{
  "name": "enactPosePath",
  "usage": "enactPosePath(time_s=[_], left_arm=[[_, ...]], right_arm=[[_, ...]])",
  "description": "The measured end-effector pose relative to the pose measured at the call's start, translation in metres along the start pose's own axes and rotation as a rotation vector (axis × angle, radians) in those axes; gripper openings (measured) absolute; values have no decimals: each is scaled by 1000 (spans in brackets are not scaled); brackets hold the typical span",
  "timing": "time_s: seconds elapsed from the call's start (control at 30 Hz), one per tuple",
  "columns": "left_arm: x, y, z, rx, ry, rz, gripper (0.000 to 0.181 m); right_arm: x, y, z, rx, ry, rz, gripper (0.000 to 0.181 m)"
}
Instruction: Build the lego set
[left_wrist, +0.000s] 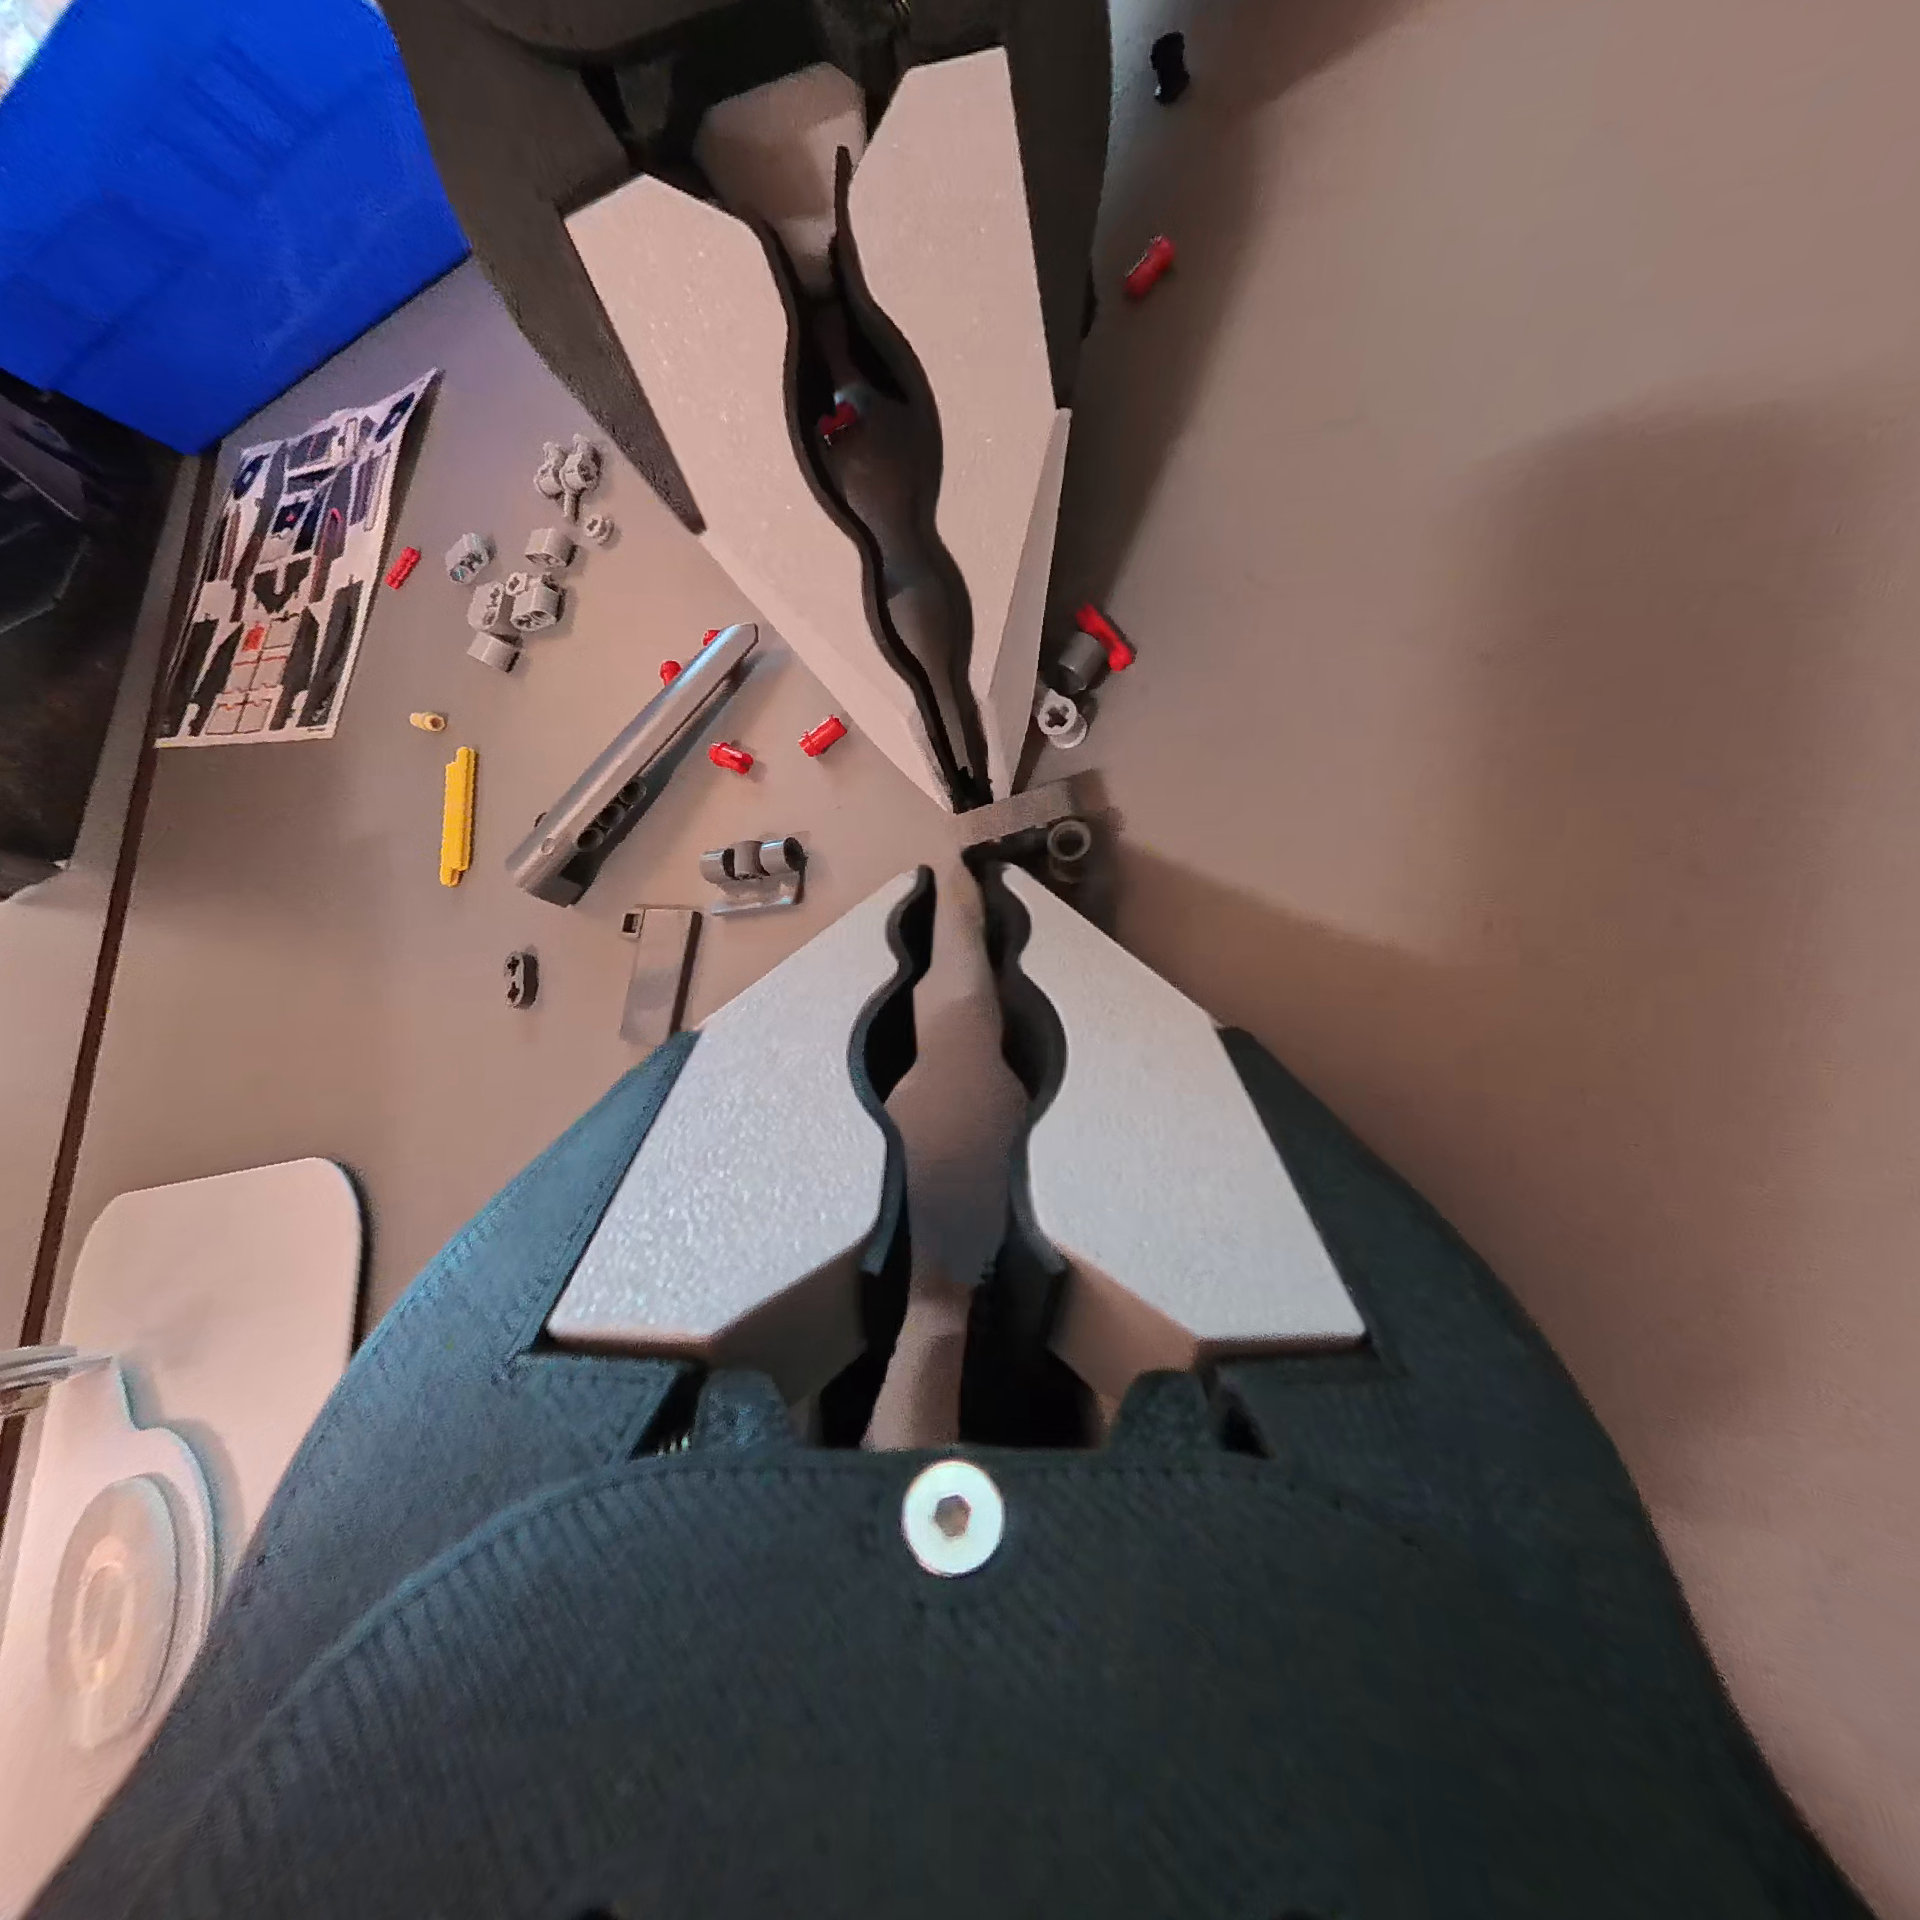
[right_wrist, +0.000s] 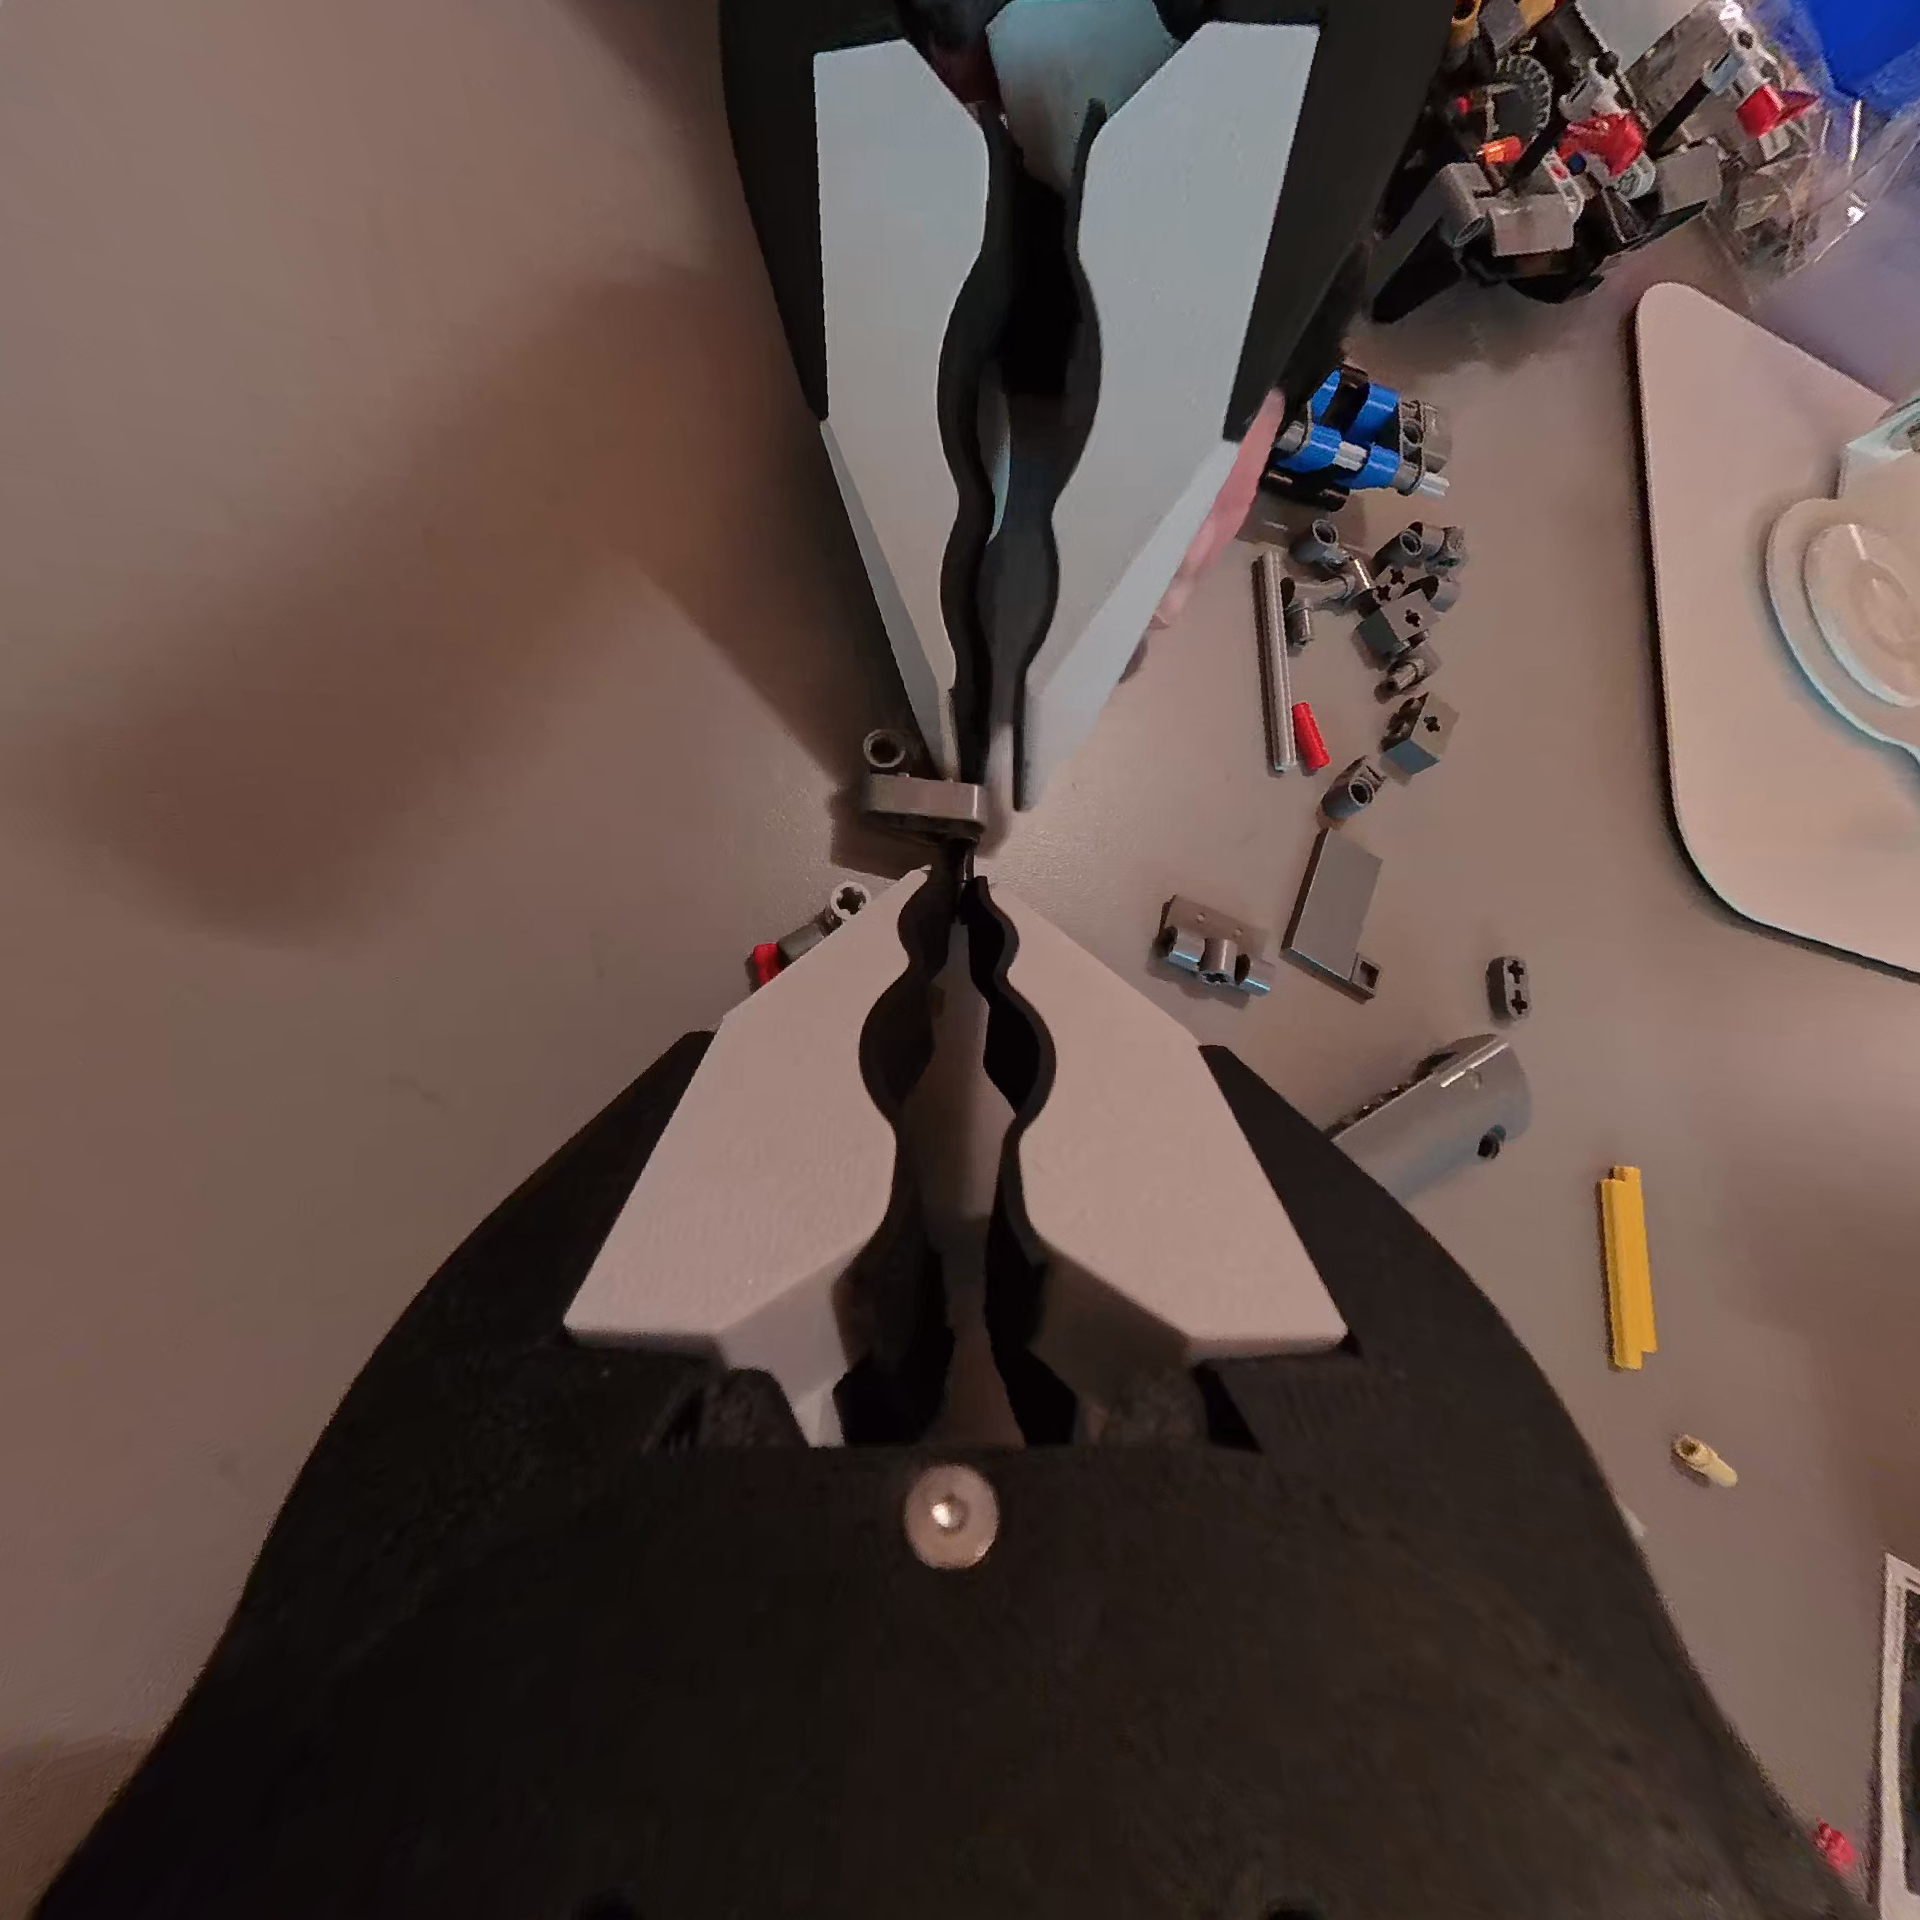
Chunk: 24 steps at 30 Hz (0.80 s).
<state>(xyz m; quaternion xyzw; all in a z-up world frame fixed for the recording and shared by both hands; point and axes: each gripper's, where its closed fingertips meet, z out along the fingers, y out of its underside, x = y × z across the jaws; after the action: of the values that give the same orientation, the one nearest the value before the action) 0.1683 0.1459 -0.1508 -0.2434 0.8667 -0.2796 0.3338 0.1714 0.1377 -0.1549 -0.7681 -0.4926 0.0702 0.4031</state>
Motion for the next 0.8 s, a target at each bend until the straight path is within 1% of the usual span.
enactPosePath(time_s=[0.1,0.2,0.33,0.4,0.5,0.63,0.67,0.8], left_arm=[[1,0,-5,-12,18,-9,16],[2,1,-10,-25,26,-13,15],[12,-8,-14,-26,78,-34,24],[19,-5,-10,-78,94,-18,32],[19,-5,-4,-115,72,-11,15],[18,-4,-3,-129,62,-11,14],[21,-4,-3,-130,81,-11,6],[21,-4,-3,-108,89,-13,6]], right_arm=[[0,0,0,3,-2,3,2],[0,0,0,1,-1,4,2],[0,0,0,3,-1,13,2],[0,0,0,4,-1,18,1],[0,0,0,5,0,23,1],[0,0,0,5,2,30,2],[0,0,1,5,4,31,2],[1,0,1,4,7,30,2]])
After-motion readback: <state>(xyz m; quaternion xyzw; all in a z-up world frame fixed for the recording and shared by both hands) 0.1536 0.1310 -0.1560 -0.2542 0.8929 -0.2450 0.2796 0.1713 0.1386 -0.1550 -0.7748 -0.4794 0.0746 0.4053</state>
